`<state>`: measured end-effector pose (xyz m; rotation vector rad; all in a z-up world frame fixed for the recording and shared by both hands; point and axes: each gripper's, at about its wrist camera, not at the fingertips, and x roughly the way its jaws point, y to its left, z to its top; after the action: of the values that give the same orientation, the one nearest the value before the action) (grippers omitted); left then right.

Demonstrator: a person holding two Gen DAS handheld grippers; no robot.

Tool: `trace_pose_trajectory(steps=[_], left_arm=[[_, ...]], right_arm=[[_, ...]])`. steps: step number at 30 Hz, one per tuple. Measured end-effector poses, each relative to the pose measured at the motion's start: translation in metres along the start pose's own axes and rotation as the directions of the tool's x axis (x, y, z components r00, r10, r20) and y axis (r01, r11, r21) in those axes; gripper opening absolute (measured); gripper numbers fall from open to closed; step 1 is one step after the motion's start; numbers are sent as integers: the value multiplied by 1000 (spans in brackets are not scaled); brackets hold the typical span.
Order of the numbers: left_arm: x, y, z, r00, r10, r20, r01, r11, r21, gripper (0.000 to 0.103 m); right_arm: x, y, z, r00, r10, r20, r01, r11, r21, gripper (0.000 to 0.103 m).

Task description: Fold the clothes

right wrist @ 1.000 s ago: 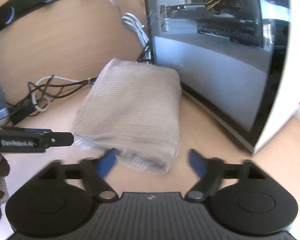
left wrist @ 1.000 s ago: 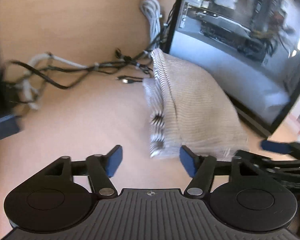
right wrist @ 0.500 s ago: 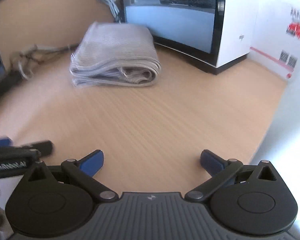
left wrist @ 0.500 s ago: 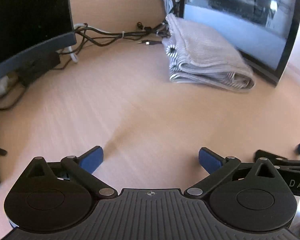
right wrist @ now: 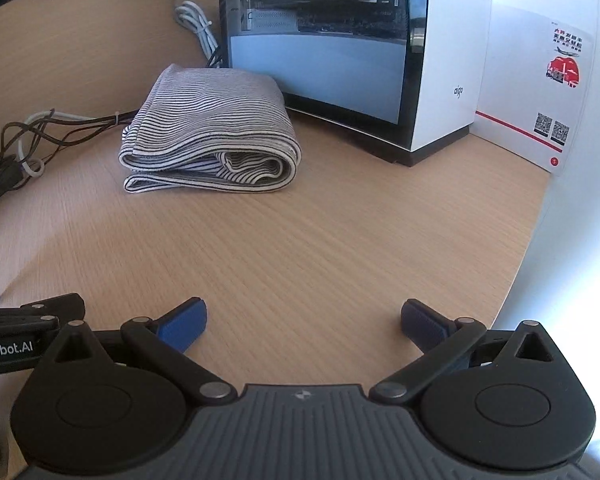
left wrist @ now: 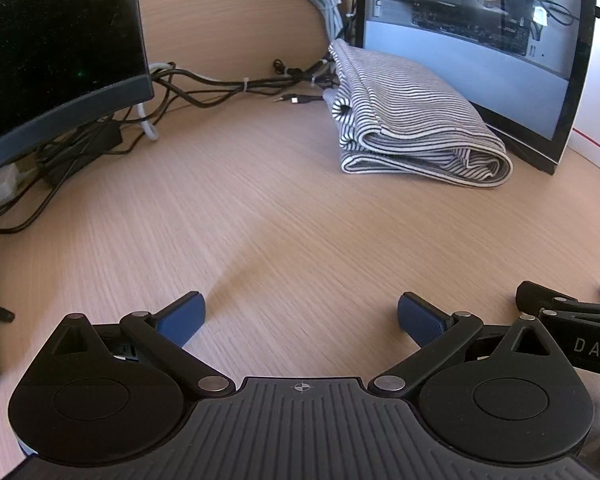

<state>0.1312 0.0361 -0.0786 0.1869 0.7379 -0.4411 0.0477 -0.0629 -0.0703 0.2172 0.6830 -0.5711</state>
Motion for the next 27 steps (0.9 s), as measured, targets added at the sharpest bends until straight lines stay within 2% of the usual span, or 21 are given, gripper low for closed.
trace_pose_trajectory(steps=[27], left_arm=[[0, 2, 0, 1000, -4, 3, 4, 1000, 3, 103]], right_arm=[[1, -3, -1, 1000, 9, 7, -9, 1000, -8, 103]])
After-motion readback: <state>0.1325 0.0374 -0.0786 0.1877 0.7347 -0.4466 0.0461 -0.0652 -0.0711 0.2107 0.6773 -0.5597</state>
